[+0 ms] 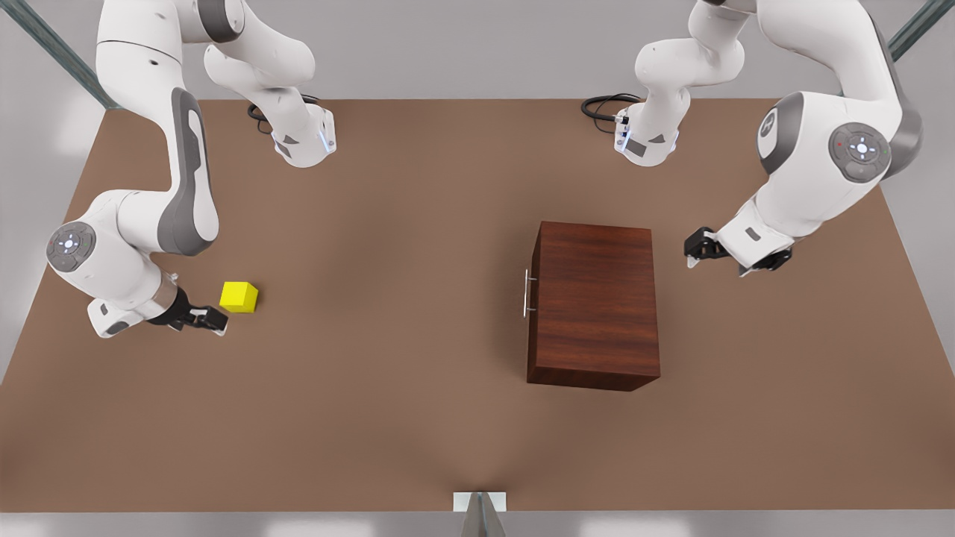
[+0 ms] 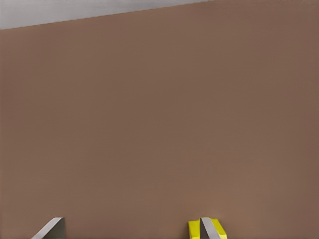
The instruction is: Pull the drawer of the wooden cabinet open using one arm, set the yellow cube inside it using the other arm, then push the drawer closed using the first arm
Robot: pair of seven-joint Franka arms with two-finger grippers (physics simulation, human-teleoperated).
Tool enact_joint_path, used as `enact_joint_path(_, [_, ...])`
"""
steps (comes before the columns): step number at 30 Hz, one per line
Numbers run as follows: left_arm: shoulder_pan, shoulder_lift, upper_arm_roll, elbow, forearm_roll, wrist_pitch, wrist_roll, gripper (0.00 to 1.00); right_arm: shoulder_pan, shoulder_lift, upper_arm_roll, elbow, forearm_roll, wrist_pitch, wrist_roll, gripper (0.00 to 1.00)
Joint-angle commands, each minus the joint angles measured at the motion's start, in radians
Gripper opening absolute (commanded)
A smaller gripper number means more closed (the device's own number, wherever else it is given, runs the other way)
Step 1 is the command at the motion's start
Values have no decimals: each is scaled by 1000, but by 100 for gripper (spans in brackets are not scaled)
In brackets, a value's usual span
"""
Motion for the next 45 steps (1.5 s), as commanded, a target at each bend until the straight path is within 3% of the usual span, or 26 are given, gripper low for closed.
enact_joint_path(1, [-2, -1, -3, -4, 0, 21, 2, 100, -2, -1, 0, 1, 1, 25, 25, 100])
enact_joint_path(3, [-115, -1, -4, 10, -5, 21, -96, 100, -5, 1, 0, 0, 8, 11, 70, 100])
enact_joint_path(6, [-400, 80, -7, 73, 27, 14, -378, 100, -21, 22, -2, -9, 3, -46, 901, 100])
enact_joint_path(8, [-577, 202, -7, 144, 87, 24, -581, 100, -56, 30, -3, -18, 6, -32, 1074, 100])
enact_joint_path(11, [-654, 315, -7, 145, 113, 154, -738, 100, -68, 16, -3, -153, 6, 101, 1196, 100])
enact_joint_path(16, [-698, 413, -4, 145, 202, 221, -977, 100, -120, -103, -5, -472, 23, 362, 1217, 100])
enact_joint_path(20, [-694, 481, 48, 183, 285, 274, -900, 100, -145, -143, -5, -579, 23, 453, 1282, 100])
enact_joint_path(32, [-703, 561, 63, 171, 460, 251, -778, 100, -156, -124, 12, -647, -12, 474, 1335, 100])
enact_joint_path(45, [-711, 601, 63, 165, 497, 253, -801, 100, -176, -19, 4, -639, -14, 509, 1358, 100])
